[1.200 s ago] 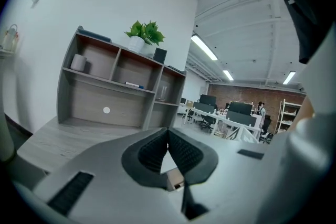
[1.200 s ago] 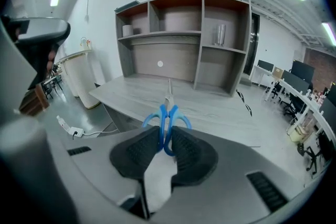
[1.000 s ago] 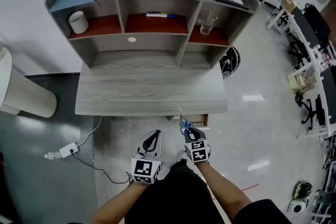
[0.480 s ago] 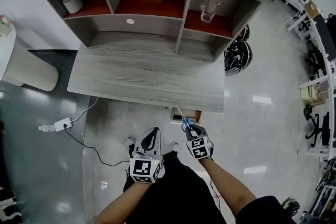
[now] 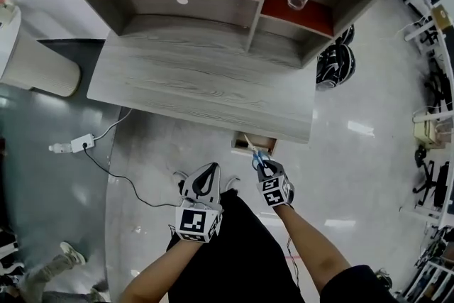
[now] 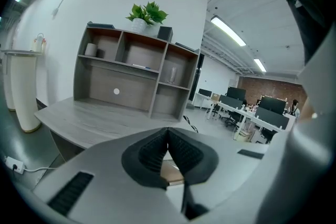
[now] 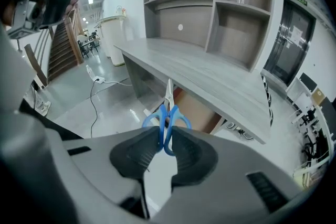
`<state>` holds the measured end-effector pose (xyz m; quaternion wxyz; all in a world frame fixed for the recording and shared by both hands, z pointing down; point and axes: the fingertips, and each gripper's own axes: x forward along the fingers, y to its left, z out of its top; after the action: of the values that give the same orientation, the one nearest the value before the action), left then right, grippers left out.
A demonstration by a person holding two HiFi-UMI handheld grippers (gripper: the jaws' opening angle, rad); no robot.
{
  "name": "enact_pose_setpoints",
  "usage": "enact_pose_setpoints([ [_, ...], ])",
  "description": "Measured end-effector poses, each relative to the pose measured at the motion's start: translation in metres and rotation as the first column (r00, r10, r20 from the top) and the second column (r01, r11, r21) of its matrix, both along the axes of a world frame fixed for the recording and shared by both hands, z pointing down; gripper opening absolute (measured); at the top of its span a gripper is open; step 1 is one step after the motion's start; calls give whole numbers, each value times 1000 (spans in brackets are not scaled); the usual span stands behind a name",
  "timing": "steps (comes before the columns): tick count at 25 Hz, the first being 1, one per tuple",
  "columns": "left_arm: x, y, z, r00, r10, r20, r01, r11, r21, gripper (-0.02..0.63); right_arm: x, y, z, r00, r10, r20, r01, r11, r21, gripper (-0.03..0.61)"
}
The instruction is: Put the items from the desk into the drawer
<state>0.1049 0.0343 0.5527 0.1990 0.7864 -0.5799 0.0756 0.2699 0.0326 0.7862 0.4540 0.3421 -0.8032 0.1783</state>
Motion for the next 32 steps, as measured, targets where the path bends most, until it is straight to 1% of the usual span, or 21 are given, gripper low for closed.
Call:
enact_pose_setpoints([
  [9,-5,-3,24,999,-46,2,46,998,-38,14,5,-16,49,999,-30,-44,28,999,-46,89],
  [13,3,-6,30,999,-40,14,41,998,-43,14,3,-30,66,996,-59,-61,57,998,-40,89],
  [21,20,1,43,1000,-13,1,14,997,-70,14,1,-62,93,995,-60,-79,58,998,-37,89],
  [27,25,0,52,1000,-8,5,8,996,-83,14,-5,-79,111,995,-42,-93,38,998,-43,89],
  [32,19,-3,56,1000,-22,10,23,996,-84,14,-7,-83,126,992,-41,-121,36,998,-49,89],
])
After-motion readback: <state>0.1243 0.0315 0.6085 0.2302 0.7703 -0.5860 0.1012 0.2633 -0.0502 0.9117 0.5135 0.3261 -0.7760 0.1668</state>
